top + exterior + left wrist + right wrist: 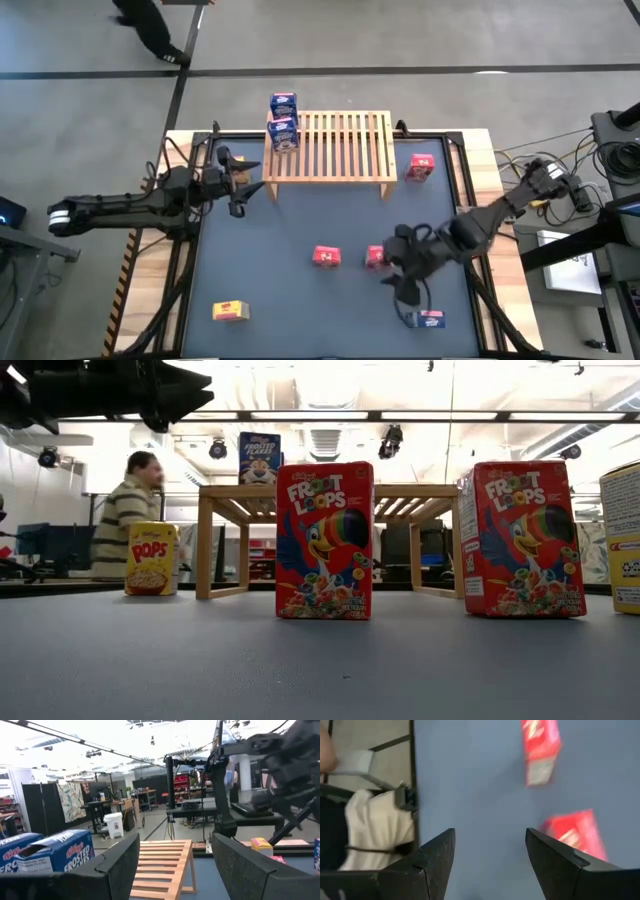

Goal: Stack cereal on shelf
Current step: Put the blue cereal box on the shelf aligned with the other blue cereal box

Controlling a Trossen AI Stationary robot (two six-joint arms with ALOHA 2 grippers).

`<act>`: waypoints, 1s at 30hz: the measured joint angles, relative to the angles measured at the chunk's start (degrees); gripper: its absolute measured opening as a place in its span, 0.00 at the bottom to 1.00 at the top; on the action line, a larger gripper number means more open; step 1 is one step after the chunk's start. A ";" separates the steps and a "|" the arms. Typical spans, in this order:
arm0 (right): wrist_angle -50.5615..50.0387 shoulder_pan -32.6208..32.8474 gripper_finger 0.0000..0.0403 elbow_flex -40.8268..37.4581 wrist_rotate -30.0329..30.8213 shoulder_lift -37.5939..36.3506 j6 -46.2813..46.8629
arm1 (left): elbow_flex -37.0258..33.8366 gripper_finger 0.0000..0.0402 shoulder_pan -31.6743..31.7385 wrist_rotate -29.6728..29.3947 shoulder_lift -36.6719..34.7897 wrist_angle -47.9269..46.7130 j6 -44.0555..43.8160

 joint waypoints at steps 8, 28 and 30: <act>-5.35 9.40 0.57 0.37 6.56 4.43 13.06 | 0.00 0.58 0.00 0.06 2.36 0.00 -1.43; -6.06 13.18 0.57 0.33 -12.57 12.96 24.36 | 0.00 0.58 -0.11 3.69 4.43 -0.03 -6.49; -6.73 13.16 0.57 0.33 -11.93 12.74 24.55 | 0.00 0.58 -0.11 3.69 4.60 -0.03 -6.51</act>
